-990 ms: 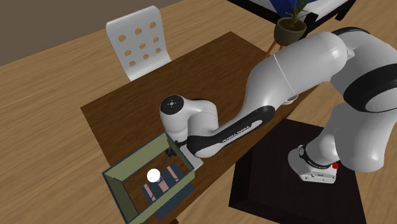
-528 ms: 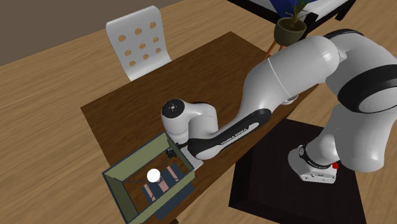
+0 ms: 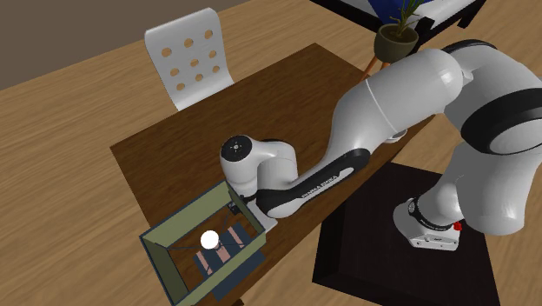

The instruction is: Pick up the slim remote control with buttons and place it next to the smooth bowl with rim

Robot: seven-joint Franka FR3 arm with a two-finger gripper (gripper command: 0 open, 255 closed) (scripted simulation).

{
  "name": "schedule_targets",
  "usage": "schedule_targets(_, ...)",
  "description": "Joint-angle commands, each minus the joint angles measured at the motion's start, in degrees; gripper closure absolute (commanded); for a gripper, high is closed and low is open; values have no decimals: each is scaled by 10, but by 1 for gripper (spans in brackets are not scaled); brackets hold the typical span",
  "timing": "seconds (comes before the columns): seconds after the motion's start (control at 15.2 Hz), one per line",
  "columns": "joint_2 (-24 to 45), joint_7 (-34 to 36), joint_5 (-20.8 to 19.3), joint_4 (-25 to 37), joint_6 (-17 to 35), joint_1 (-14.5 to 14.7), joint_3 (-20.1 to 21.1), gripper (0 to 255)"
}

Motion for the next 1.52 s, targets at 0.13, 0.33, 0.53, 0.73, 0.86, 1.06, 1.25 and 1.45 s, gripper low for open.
schedule_targets(0.13,0,0,0,0,0,0,0,255)
schedule_targets(0.33,-5,-1,2,1,-6,-1,1,255)
schedule_targets(0.53,-20,-5,8,5,-24,-3,4,255)
schedule_targets(0.73,-34,-9,14,10,-43,-5,7,255)
schedule_targets(0.86,-43,-11,17,14,-56,-6,8,255)
schedule_targets(1.06,-56,-15,22,21,-75,-8,10,255)
schedule_targets(1.25,-68,-18,27,30,-95,-9,12,255)
schedule_targets(1.45,-79,-21,32,39,-115,-10,14,255)
